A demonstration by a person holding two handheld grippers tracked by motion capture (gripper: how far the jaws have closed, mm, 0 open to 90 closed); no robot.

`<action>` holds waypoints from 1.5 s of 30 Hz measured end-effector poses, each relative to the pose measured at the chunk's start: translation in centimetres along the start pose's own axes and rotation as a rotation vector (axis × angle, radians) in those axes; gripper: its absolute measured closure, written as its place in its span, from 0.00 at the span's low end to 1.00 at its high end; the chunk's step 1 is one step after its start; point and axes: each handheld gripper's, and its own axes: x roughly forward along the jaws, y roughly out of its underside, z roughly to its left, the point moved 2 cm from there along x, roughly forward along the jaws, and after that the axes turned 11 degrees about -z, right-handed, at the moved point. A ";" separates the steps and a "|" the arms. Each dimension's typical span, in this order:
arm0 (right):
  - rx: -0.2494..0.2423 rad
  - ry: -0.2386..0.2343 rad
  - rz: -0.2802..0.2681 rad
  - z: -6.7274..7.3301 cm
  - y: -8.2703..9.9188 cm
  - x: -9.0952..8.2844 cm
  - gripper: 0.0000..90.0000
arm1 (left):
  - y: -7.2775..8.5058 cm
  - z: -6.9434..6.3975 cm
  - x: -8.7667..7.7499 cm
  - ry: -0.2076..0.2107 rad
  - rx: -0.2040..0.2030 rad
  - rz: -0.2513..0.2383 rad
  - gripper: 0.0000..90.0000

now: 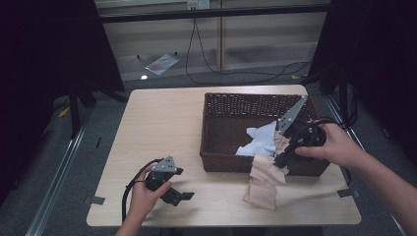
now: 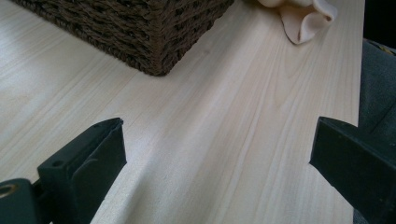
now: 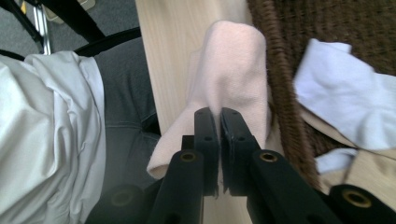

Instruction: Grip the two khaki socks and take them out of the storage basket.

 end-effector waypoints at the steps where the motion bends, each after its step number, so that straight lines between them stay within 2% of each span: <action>1: 0.000 0.000 0.000 0.0 0.0 0.0 0.95 | 0.0 0.0 0.0 0.000 0.000 0.000 0.03; 4: -0.012 0.010 0.007 0.2 0.1 1.1 0.80 | 0.0 0.0 -0.1 -0.002 0.005 0.005 0.03; 5: -0.012 0.010 0.007 0.2 0.1 1.1 0.80 | 0.0 0.0 -0.1 -0.002 0.005 0.005 0.03; 7: -0.011 0.020 0.021 0.1 0.2 1.4 0.67 | 0.0 0.0 -0.1 -0.003 0.003 0.004 0.03; 9: -0.006 0.030 0.017 0.1 0.4 1.4 0.63 | 0.0 0.0 -0.1 -0.001 0.004 0.006 0.03; 10: -0.004 0.041 0.012 0.1 0.6 1.4 0.55 | 0.0 0.0 -0.1 0.000 0.007 0.008 0.03; 11: -0.004 0.041 0.012 0.1 0.6 1.4 0.55 | 0.0 0.0 -0.1 0.000 0.007 0.008 0.03; 12: 0.001 0.046 0.003 0.0 0.9 1.3 0.47 | 0.0 0.0 -0.1 0.002 0.006 0.005 0.03; 13: 0.001 0.046 0.003 0.0 0.9 1.3 0.47 | 0.0 0.0 -0.1 0.002 0.006 0.004 0.03; 14: -0.002 0.050 -0.008 0.0 1.1 1.2 0.42 | 0.0 0.0 -0.1 -0.002 0.007 0.009 0.03; 15: -0.002 0.050 -0.008 0.0 1.1 1.2 0.42 | 0.0 0.0 -0.1 -0.002 0.007 0.009 0.03; 16: 0.001 0.049 -0.013 0.2 1.4 1.1 0.38 | 0.0 0.0 -0.1 -0.002 0.007 0.010 0.03; 21: 0.004 0.058 -0.027 0.1 2.2 1.0 0.30 | 0.0 0.0 -0.1 0.000 0.007 0.009 0.03; 27: 0.017 0.064 -0.016 0.3 3.6 1.0 0.26 | 0.0 0.0 -0.1 -0.003 0.003 0.002 0.03; 33: 0.024 0.075 -0.036 0.3 4.9 0.9 0.22 | 0.0 0.0 -0.1 -0.003 0.003 0.002 0.03; 35: 0.012 0.078 -0.044 0.4 5.4 0.9 0.19 | 0.0 0.0 -0.1 -0.005 0.001 0.003 0.03; 40: 0.012 0.099 -0.070 0.4 6.7 0.9 0.16 | 0.0 0.0 -0.1 -0.002 -0.003 0.003 0.03; 41: 0.025 0.107 -0.063 0.4 7.0 0.9 0.15 | 0.0 0.0 -0.1 -0.004 -0.002 0.001 0.03; 45: 0.027 0.139 -0.066 0.5 8.2 0.9 0.11 | 0.0 0.0 -0.1 -0.006 0.000 0.001 0.03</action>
